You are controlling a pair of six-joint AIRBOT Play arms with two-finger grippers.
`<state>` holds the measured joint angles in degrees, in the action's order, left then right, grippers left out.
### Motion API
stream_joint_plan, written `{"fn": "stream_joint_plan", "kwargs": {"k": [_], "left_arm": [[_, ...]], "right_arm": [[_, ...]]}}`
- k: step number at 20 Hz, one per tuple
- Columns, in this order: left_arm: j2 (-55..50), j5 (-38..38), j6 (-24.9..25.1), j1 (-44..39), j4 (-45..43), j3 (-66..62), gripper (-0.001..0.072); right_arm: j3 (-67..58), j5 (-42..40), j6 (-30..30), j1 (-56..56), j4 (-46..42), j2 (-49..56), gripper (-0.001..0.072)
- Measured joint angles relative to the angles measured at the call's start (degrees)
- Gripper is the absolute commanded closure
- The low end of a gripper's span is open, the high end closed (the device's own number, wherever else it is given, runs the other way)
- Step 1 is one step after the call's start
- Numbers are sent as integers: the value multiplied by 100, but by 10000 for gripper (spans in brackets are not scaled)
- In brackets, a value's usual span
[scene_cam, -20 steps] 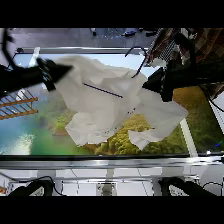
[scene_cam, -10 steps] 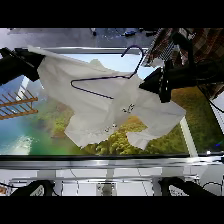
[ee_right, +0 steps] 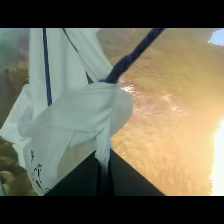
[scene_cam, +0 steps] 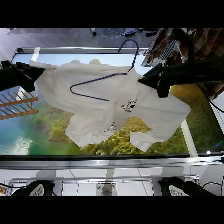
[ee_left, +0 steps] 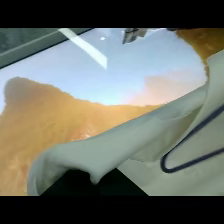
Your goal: Fold the clothes and pants, and hang the long-sleeved shirts on hangers.
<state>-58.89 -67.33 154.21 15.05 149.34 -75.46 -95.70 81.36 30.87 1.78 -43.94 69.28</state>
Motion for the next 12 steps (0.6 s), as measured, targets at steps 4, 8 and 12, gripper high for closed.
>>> {"fn": "stream_joint_plan", "kwargs": {"k": [4, 8, 12], "left_arm": [[-2, -645, -490, -162, 1102, -17, 674], [2, -949, -824, -671, 1690, -39, 674], [2, -627, -782, -1351, 1939, -83, 674]], "right_arm": [[0, -389, 299, 0, -55, 0, 692], [0, -632, 420, 157, -2, 2, 692], [0, -662, 319, 638, 46, 2, 692]]}}
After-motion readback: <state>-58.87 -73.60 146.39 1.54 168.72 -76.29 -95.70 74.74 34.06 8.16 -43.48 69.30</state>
